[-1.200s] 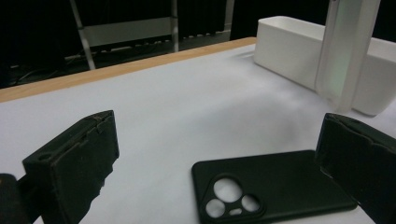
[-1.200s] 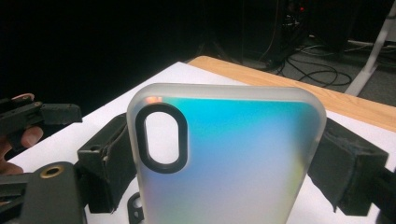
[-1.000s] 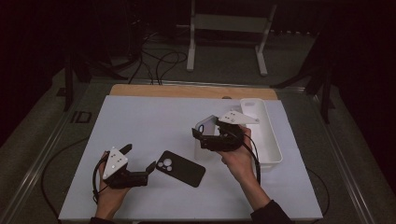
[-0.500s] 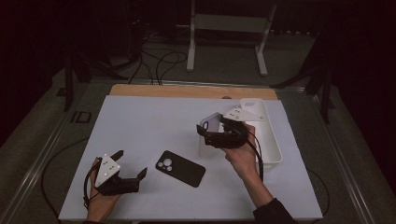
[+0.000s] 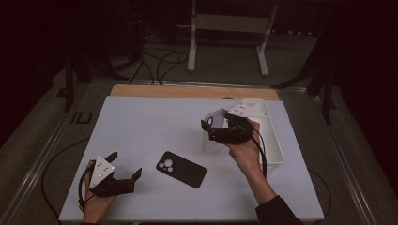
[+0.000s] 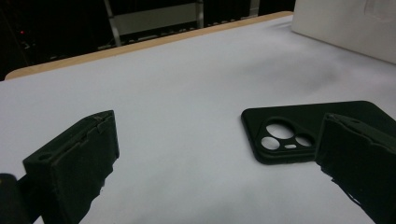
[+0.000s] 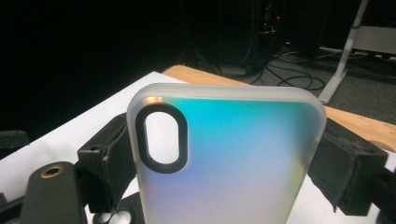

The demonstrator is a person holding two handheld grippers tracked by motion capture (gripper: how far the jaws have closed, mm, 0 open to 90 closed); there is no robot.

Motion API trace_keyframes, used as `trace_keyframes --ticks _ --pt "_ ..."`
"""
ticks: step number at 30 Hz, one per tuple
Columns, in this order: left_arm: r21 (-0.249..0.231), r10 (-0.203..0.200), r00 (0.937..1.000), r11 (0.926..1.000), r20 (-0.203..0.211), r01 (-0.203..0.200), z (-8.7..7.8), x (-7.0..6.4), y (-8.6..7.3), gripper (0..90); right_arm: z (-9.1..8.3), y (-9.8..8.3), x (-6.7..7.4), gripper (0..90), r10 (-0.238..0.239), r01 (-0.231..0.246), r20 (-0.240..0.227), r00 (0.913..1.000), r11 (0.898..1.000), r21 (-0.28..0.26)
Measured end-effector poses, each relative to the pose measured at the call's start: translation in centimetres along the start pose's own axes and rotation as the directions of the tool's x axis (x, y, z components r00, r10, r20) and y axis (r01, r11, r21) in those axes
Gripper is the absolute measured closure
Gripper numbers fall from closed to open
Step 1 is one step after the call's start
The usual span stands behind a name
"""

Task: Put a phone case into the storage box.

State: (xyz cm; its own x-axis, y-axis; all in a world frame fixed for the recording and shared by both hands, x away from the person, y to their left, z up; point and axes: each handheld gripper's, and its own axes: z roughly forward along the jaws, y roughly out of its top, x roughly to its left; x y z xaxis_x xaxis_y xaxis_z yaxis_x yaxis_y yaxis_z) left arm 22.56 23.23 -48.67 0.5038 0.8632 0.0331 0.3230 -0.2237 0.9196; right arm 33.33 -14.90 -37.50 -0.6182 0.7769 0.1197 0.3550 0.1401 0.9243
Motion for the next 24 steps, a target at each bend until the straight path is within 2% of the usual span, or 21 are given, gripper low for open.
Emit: trace_keyframes --ticks 9,17,24 --pt "-0.014 -0.014 0.9995 0.9998 -0.029 0.013 -0.2 0.2 -0.1 0.2 0.5 0.2 -0.9 16.6 -0.010 0.010 0.026 0.9996 1.000 -0.003" --pt "-0.015 -0.003 0.9990 0.9999 -0.045 0.003 -0.3 0.2 -0.2 0.2 0.8 0.7 -1.9 16.6 -0.009 0.009 0.028 0.9996 1.000 -0.018" --pt "-0.018 -0.004 0.9989 0.9998 -0.047 0.003 -0.3 0.2 -0.2 0.8 1.1 0.9 -3.2 16.6 0.011 -0.010 0.044 0.9990 1.000 -0.023"
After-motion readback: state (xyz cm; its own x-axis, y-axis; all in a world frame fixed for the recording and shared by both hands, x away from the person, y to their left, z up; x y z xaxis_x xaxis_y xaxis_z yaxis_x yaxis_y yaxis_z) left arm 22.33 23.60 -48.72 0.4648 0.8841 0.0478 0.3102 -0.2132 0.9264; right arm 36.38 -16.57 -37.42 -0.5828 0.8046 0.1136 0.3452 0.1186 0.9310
